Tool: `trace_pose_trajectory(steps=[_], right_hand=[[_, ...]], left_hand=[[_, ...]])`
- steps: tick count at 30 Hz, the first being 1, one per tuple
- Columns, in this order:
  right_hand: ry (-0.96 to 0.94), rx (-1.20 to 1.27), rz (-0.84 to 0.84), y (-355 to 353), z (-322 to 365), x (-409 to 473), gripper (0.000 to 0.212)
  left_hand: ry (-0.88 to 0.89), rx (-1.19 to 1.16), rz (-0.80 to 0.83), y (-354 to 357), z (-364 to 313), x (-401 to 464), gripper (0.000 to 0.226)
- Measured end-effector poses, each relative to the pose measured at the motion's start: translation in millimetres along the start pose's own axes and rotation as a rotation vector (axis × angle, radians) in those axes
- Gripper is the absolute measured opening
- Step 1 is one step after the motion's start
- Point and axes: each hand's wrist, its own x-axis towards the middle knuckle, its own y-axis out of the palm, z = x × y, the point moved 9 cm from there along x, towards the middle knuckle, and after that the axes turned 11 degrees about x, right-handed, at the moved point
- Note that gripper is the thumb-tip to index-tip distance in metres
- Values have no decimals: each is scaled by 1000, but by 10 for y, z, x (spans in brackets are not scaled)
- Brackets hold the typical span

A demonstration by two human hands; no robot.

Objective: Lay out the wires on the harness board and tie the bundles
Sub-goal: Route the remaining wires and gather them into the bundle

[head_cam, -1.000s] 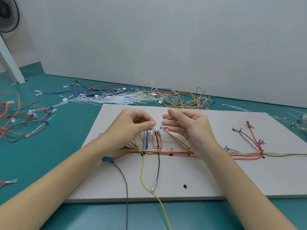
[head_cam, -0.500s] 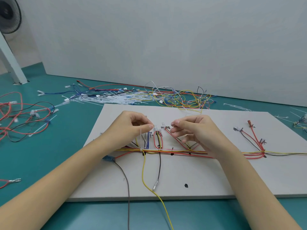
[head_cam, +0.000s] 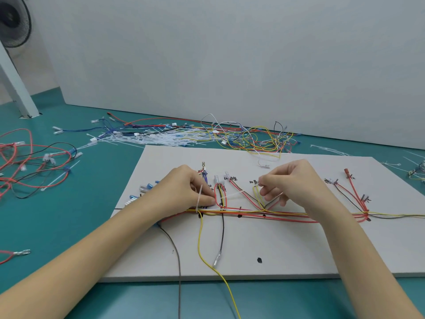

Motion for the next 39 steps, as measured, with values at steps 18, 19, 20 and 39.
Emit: trace_pose_trajectory(steps=[18,19,20,39], right_hand=[[37,8,5,290,-137,-26,16],[29,0,4,314,-131,-32,16],[26,0,4,333,-130,-40,16],[-354,32,102,653,140,-102,10]], left_hand=[[-40,8,24,33,20,-3,7],[-40,10,19,28,23,-4,6],[-38,13,10,20,22,-6,5],[-21,359,190,74,-137,29,12]])
